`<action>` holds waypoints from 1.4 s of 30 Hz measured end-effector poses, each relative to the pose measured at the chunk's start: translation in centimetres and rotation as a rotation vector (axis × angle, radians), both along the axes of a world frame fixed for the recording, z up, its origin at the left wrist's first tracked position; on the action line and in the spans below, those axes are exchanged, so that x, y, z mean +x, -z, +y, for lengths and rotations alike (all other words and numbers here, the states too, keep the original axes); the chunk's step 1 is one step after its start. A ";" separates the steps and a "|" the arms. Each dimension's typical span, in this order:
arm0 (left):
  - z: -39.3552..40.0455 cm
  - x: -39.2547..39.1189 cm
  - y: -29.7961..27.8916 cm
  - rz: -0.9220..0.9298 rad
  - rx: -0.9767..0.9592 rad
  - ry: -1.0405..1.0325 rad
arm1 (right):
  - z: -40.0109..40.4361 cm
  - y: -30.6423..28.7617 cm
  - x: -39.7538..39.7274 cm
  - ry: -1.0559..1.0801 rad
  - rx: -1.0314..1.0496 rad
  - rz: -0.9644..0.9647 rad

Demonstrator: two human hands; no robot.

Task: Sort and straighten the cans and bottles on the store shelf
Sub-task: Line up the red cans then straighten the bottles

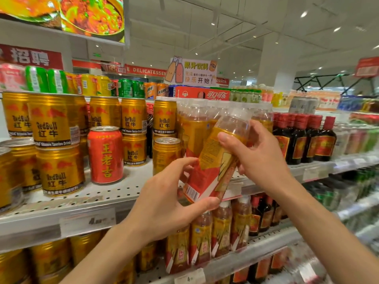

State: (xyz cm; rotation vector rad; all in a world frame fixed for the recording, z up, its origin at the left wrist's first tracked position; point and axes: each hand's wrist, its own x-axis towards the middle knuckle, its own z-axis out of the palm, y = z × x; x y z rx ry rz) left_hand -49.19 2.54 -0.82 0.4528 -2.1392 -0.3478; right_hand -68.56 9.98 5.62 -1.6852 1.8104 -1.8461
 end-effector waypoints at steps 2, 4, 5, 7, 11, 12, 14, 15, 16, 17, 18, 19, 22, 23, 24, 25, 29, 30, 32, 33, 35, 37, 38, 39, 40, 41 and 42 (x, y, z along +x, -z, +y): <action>0.2 -1.2 0.0 0.005 0.001 0.003 | 0.1 0.1 -1.3 0.012 0.005 -0.001; 0.5 -2.8 -0.1 0.005 -0.003 -0.010 | 0.2 0.0 -2.9 0.020 0.016 0.019; 0.6 -3.6 -0.1 0.003 -0.011 -0.024 | 0.3 -0.1 -3.8 0.022 0.017 0.030; 1.0 -5.4 -0.2 0.009 -0.037 -0.056 | 0.4 -0.4 -5.6 0.023 0.013 0.057; 1.5 -9.4 -0.8 0.009 -0.086 -0.121 | 0.5 -1.8 -9.6 0.012 0.007 0.129; 1.5 -10.3 -0.9 -0.004 -0.098 -0.136 | 0.5 -2.2 -10.5 0.013 0.001 0.157; 1.2 -11.8 -1.2 -0.036 -0.148 -0.176 | 0.4 -3.0 -12.1 0.019 -0.009 0.217; 1.0 -12.3 -1.3 -0.048 -0.176 -0.202 | 0.3 -3.4 -12.8 0.023 -0.010 0.246; 0.9 -12.6 -1.4 -0.053 -0.197 -0.229 | 0.0 -3.7 -13.3 0.029 -0.007 0.267; 0.8 -12.7 -1.5 -0.057 -0.212 -0.256 | -0.4 -4.0 -13.6 0.038 0.002 0.286; 0.6 -12.8 -1.5 -0.062 -0.230 -0.284 | -0.8 -4.1 -13.9 0.050 0.009 0.312; 0.5 -12.7 -1.6 -0.071 -0.255 -0.314 | -1.4 -4.1 -14.1 0.060 0.015 0.340; -0.1 -12.3 -2.0 -0.091 -0.334 -0.383 | -3.0 -3.3 -14.0 0.063 0.034 0.405; -0.4 -12.0 -2.1 -0.086 -0.358 -0.403 | -3.5 -3.0 -13.9 0.066 0.035 0.434; -0.7 -11.7 -2.2 -0.077 -0.381 -0.425 | -3.9 -2.7 -13.8 0.073 0.036 0.460; -0.9 -11.3 -2.2 -0.069 -0.403 -0.450 | -4.3 -2.6 -13.7 0.087 0.035 0.475; -1.6 -9.8 -2.7 -0.025 -0.488 -0.554 | -5.6 -1.9 -13.4 0.179 0.039 0.538; -1.7 -9.4 -2.9 -0.011 -0.489 -0.571 | -5.8 -1.6 -13.3 0.197 0.032 0.554; -2.0 -8.4 -3.3 0.013 -0.464 -0.613 | -5.9 -1.0 -13.3 0.224 0.010 0.550; -2.2 -8.0 -3.6 0.017 -0.442 -0.640 | -6.0 -0.7 -13.4 0.235 -0.002 0.539; -2.4 -7.3 -4.3 -0.002 -0.390 -0.689 | -5.9 -0.2 -13.5 0.265 -0.015 0.529; -2.6 -7.1 -5.1 -0.048 -0.320 -0.717 | -6.0 0.1 -13.3 0.290 -0.017 0.521; -2.8 -7.2 -5.3 -0.078 -0.288 -0.723 | -6.0 0.2 -13.1 0.298 -0.017 0.520; -3.0 -7.4 -5.5 -0.104 -0.268 -0.733 | -6.1 0.3 -13.0 0.307 -0.018 0.525; -3.4 -7.6 -5.6 -0.124 -0.264 -0.745 | -6.1 0.4 -12.9 0.316 -0.015 0.532; -3.7 -7.7 -5.7 -0.138 -0.267 -0.754 | -6.1 0.4 -12.9 0.323 -0.011 0.538; -4.0 -7.8 -5.8 -0.146 -0.268 -0.756 | -6.1 0.4 -13.0 0.327 -0.008 0.542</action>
